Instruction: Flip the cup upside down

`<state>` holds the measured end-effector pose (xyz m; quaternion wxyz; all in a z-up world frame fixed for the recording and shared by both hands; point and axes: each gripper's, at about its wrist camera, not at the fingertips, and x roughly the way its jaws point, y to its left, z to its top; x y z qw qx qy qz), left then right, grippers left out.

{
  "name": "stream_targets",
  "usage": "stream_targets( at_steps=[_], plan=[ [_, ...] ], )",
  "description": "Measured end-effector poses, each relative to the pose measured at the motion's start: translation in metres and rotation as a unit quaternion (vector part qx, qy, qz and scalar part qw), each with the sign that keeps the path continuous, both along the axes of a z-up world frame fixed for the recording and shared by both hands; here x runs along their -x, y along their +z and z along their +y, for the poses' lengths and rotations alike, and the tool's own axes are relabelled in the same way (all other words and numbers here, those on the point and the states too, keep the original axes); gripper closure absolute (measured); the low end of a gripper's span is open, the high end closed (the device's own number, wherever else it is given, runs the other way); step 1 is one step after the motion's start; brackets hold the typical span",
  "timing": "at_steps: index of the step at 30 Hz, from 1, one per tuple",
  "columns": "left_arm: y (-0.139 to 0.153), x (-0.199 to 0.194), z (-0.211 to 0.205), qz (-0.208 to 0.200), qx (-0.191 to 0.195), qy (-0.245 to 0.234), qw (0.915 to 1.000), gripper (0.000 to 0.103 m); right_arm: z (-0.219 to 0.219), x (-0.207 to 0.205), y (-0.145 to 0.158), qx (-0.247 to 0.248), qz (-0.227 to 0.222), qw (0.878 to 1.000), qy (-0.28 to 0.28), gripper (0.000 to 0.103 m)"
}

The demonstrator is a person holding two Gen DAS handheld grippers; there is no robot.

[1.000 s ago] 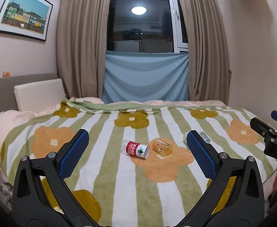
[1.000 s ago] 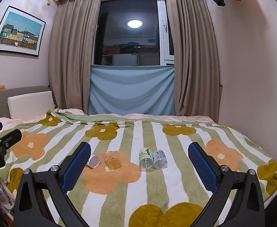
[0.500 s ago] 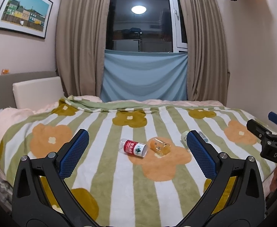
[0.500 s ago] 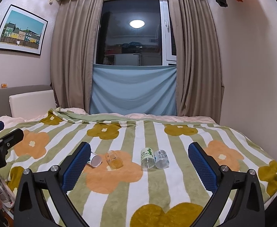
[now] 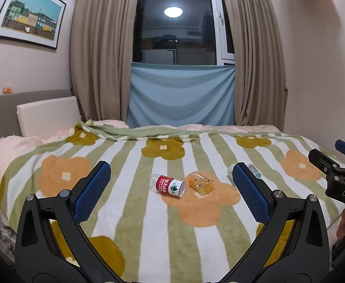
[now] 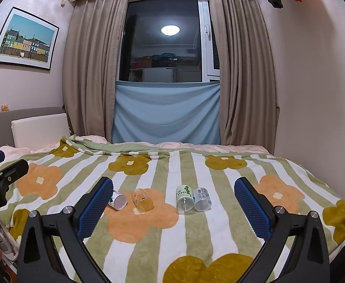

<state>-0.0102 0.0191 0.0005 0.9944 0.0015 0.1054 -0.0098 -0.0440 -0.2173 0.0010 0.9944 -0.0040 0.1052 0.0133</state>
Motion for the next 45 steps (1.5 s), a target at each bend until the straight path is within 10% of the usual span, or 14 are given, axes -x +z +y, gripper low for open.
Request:
stream_targets(
  at_steps=[27,45],
  plan=[
    [-0.007,-0.032,0.008,0.033,0.000,0.003,0.9995,0.000,0.001,-0.024,-0.008,-0.002,0.034,0.999,0.001,0.000],
    [-0.073,-0.136,0.042,0.167,-0.005,0.031,0.9855,0.000,-0.013,-0.267,-0.066,0.051,0.250,0.966,0.036,0.000]
  ],
)
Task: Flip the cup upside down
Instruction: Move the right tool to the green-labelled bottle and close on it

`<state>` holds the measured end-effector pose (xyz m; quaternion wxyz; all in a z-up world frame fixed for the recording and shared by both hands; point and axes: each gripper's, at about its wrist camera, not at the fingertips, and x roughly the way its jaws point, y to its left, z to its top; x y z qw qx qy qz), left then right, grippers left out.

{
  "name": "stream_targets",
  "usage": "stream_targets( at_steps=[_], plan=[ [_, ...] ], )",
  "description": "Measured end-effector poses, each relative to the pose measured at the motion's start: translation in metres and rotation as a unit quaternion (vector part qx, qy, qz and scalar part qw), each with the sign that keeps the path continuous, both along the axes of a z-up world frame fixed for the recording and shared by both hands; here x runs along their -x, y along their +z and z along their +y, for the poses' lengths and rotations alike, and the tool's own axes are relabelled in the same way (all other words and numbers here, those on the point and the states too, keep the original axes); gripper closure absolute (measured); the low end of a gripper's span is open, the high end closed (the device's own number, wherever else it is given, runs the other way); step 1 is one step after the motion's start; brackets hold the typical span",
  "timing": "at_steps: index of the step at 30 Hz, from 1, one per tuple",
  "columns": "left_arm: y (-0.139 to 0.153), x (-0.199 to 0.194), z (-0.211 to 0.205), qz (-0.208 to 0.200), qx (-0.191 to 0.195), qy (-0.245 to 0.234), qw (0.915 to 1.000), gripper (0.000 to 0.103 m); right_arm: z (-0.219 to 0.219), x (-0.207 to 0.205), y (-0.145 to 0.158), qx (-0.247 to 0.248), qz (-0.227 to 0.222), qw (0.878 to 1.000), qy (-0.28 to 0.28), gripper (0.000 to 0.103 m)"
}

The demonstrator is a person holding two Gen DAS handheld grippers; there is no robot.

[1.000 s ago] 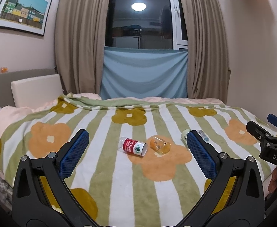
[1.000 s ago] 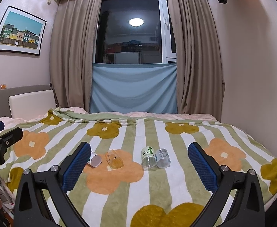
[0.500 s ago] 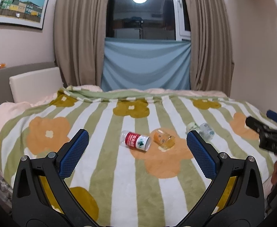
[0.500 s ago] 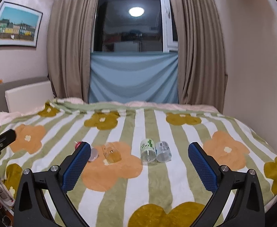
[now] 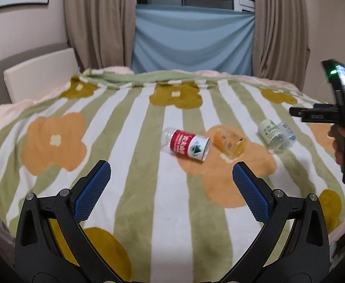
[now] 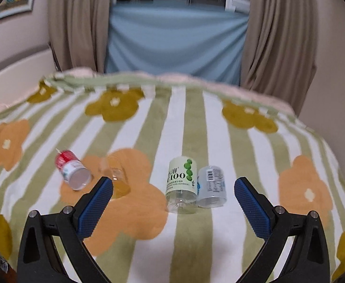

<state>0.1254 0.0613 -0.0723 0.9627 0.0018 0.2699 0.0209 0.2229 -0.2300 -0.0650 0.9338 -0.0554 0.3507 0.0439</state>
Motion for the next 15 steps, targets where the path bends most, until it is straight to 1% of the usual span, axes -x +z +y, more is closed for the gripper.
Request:
stream_targets(
  at_steps=[2,3,7,11,13,15],
  plan=[
    [-0.005,-0.005,0.006,-0.001,0.002,0.006,1.0000,0.000,0.003,-0.028,-0.020,0.016,0.033,0.999,0.001,0.001],
    [-0.007,-0.008,0.007,0.001,0.001,0.007,1.0000,0.000,0.003,-0.041,-0.031,0.025,0.051,0.998,0.001,0.006],
    [-0.017,-0.020,0.015,0.014,-0.010,0.015,0.9997,0.000,0.005,-0.078,-0.061,0.037,0.097,0.995,0.003,0.010],
    [-0.032,-0.033,0.022,0.040,-0.013,0.022,0.9989,0.000,0.009,-0.103,-0.089,0.058,0.145,0.988,0.005,0.024],
    [-0.037,-0.036,0.023,0.047,-0.008,0.024,0.9986,0.000,0.009,-0.111,-0.097,0.071,0.154,0.985,0.000,0.025],
    [-0.041,-0.037,0.026,0.051,-0.002,0.024,0.9984,0.000,0.010,-0.116,-0.106,0.096,0.159,0.983,-0.008,0.027]
  ],
)
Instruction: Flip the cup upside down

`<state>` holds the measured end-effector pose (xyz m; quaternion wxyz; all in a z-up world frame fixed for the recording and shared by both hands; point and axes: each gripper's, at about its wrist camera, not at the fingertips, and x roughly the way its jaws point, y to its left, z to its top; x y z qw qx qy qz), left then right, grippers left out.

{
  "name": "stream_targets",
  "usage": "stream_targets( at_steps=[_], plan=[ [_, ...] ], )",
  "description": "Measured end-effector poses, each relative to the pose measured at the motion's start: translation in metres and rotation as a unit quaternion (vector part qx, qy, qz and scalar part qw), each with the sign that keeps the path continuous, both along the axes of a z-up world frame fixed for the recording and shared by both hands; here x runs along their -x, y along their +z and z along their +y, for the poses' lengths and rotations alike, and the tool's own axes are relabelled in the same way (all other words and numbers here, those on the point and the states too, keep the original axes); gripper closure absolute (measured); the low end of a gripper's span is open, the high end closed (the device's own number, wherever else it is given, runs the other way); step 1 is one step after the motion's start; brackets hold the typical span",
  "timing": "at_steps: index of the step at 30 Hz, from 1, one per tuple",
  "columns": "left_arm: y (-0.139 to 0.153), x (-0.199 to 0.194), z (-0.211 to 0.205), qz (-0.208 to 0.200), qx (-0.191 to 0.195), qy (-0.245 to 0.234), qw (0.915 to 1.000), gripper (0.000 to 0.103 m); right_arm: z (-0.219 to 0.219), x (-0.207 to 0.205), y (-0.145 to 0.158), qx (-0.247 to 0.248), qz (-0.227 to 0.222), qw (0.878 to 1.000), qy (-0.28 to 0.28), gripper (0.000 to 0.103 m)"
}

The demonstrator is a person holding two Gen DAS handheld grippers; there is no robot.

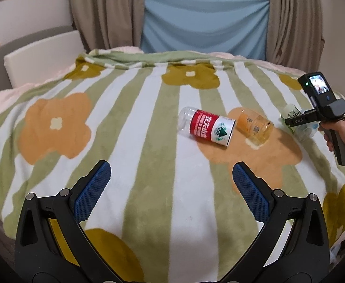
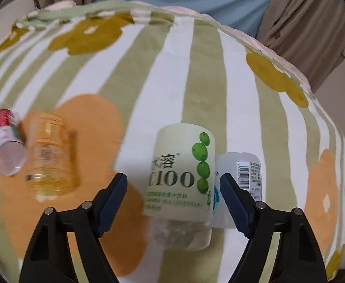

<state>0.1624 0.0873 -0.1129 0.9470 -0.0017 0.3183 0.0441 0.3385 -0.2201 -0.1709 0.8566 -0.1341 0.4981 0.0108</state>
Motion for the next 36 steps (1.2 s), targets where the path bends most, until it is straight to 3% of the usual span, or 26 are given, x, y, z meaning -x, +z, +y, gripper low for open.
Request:
stream_targets(
  at_steps=[5,10,18,23,28,36],
  plan=[
    [-0.004,0.003,0.001,0.000,0.002,0.005,1.0000,0.000,0.007,-0.006,-0.015,0.050,0.009,0.999,0.009,0.044],
    [0.000,0.009,0.005,-0.004,0.012,0.012,0.9998,0.000,0.009,-0.001,-0.013,0.057,0.004,0.998,0.021,0.045],
    [0.023,0.035,0.010,-0.031,0.011,0.007,0.9994,0.000,0.023,0.049,0.045,-0.035,-0.022,0.996,0.074,0.045],
    [0.033,0.054,0.012,-0.041,0.013,0.001,0.9991,0.000,0.050,0.106,0.074,-0.103,-0.001,0.981,0.166,0.045],
    [0.034,0.074,0.011,-0.041,0.010,-0.006,0.9991,0.000,0.081,0.147,0.050,-0.141,0.053,0.960,0.237,0.045],
    [0.034,0.102,0.010,-0.030,-0.018,-0.018,0.9992,0.000,0.104,0.159,-0.006,-0.140,0.085,0.955,0.249,0.045]
  ],
)
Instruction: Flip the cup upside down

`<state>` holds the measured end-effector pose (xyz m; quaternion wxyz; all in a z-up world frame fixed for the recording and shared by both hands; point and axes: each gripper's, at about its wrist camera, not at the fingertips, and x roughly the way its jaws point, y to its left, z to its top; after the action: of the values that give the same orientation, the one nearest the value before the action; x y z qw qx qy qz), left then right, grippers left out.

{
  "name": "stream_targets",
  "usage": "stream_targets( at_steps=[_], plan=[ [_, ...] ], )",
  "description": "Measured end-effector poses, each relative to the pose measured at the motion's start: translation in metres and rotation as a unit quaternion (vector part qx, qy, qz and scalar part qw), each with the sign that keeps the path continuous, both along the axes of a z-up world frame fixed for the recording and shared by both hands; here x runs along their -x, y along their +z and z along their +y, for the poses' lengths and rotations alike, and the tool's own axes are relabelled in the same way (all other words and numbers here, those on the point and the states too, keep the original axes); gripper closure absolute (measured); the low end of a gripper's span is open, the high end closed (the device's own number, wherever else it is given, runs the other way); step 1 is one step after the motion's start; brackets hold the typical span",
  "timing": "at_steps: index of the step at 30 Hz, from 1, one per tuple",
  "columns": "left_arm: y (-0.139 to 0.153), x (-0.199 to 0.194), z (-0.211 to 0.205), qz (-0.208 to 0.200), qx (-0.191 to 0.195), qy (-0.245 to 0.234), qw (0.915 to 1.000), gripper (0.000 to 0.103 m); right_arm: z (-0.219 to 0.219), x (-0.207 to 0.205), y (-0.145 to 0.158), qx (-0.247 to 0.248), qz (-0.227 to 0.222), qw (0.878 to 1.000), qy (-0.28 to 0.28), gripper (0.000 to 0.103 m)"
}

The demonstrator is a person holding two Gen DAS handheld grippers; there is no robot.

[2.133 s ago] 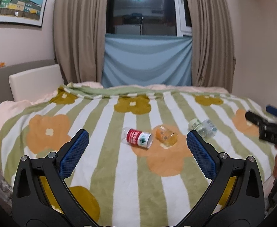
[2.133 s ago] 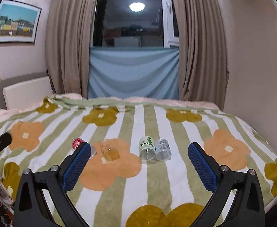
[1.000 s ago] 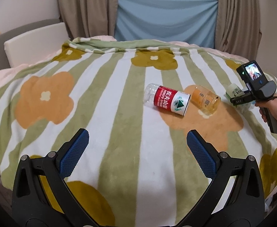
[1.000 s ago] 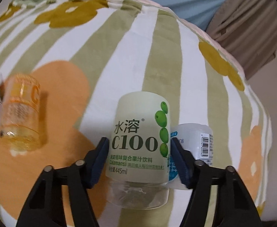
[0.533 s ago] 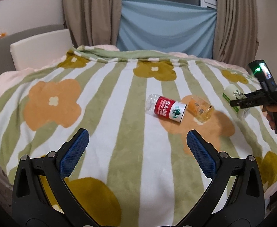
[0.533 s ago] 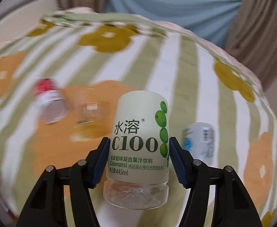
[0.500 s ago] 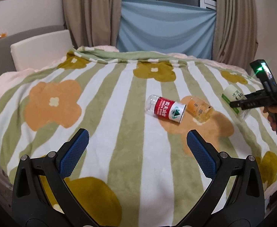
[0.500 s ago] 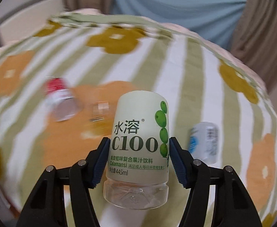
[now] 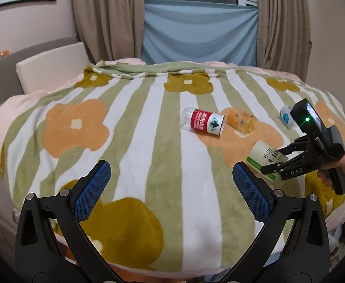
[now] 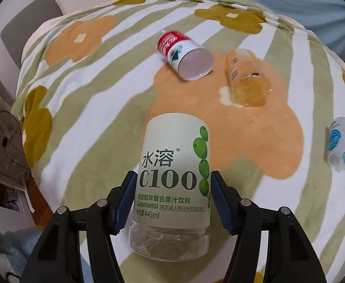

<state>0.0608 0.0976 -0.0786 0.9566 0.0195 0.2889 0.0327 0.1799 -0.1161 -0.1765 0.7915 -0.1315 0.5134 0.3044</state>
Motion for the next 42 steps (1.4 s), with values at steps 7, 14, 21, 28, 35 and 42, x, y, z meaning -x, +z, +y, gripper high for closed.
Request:
stream_targets(
  at_steps=[7,14,21,28,35,42],
  plan=[
    [0.002,0.005,-0.003,0.004,-0.021,-0.019,0.9996,0.000,0.002,0.003,-0.007,-0.024,0.018,1.000,-0.008,0.021],
    [0.023,-0.030,-0.037,-0.007,-0.128,-0.151,0.9803,0.000,-0.041,0.040,0.031,-0.101,-0.039,0.994,-0.034,0.000],
    [0.008,-0.086,-0.137,0.062,-0.250,-0.468,0.8456,0.000,-0.106,0.100,0.072,-0.193,-0.074,0.976,-0.073,0.000],
    [-0.080,-0.102,-0.205,0.147,-0.406,-0.594,0.6790,0.000,-0.140,0.143,0.071,-0.205,-0.105,0.966,-0.114,0.000],
    [-0.116,-0.117,-0.225,0.179,-0.437,-0.622,0.6245,0.000,-0.169,0.145,0.048,-0.250,-0.099,0.951,-0.153,0.000],
    [-0.137,-0.122,-0.234,0.218,-0.440,-0.631,0.6013,0.020,-0.170,0.135,0.031,-0.278,-0.087,0.944,-0.154,0.000]
  ],
)
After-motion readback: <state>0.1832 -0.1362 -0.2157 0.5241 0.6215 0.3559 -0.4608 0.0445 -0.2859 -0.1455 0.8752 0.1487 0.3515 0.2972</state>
